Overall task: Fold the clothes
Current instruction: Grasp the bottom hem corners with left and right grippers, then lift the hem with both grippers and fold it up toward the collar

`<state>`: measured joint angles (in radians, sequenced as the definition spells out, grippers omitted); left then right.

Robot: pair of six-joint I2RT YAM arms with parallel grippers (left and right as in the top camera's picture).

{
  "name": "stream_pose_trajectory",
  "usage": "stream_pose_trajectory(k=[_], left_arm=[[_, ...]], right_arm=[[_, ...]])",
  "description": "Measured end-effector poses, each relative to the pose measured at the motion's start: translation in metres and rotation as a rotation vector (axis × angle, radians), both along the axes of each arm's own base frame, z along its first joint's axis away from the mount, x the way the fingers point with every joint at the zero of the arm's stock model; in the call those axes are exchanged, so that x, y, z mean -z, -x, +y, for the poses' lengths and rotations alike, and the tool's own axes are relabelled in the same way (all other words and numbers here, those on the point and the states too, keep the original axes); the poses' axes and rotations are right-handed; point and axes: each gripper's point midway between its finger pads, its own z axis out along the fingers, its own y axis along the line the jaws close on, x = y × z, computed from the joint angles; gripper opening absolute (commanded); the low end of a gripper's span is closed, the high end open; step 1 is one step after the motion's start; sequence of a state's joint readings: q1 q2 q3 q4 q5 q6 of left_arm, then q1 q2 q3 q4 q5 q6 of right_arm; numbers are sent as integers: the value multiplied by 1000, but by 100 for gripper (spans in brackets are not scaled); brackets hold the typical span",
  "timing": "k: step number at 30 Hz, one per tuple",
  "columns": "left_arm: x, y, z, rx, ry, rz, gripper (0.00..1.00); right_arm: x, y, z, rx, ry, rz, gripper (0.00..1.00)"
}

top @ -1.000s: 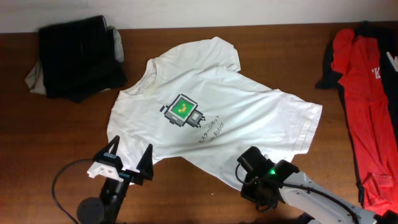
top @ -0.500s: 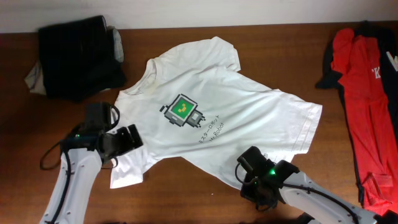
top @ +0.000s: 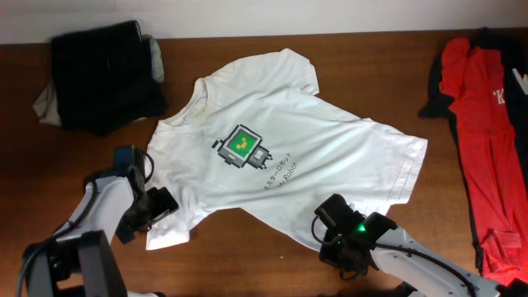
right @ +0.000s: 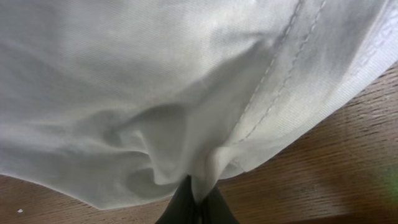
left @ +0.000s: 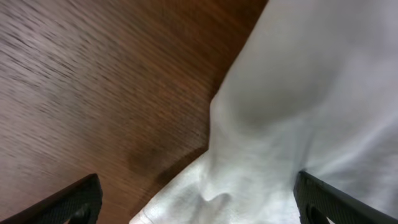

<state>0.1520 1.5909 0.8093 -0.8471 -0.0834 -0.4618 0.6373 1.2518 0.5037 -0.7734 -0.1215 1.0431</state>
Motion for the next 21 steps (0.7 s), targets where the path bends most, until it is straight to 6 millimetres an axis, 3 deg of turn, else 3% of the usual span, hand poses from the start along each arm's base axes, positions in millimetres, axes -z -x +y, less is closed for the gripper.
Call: stream_pose_trajectory(k=[1, 3, 4, 5, 11, 14, 15, 17, 19, 21], left_arm=[[3, 2, -1, -4, 6, 16, 72], [4, 2, -2, -13, 11, 17, 49], [5, 1, -4, -9, 25, 17, 16], [6, 1, -5, -9, 30, 20, 1], [7, 3, -5, -12, 31, 28, 1], [3, 17, -5, -12, 26, 80, 1], [-7, 16, -5, -12, 22, 57, 1], [-47, -7, -4, -11, 14, -113, 1], [-96, -21, -7, -5, 14, -315, 1], [-143, -22, -10, 3, 6, -482, 1]], right_arm=[[0, 0, 0, 0, 0, 0, 4], [0, 0, 0, 0, 0, 0, 4], [0, 0, 0, 0, 0, 0, 4], [0, 0, 0, 0, 0, 0, 4], [0, 0, 0, 0, 1, -1, 4], [-9, -8, 3, -29, 4, -23, 4], [-22, -14, 5, -36, 8, -33, 4], [-53, -33, 15, -56, -17, -106, 4], [-92, -45, 14, -66, -3, -176, 4], [-130, -54, 8, -61, 13, -251, 4]])
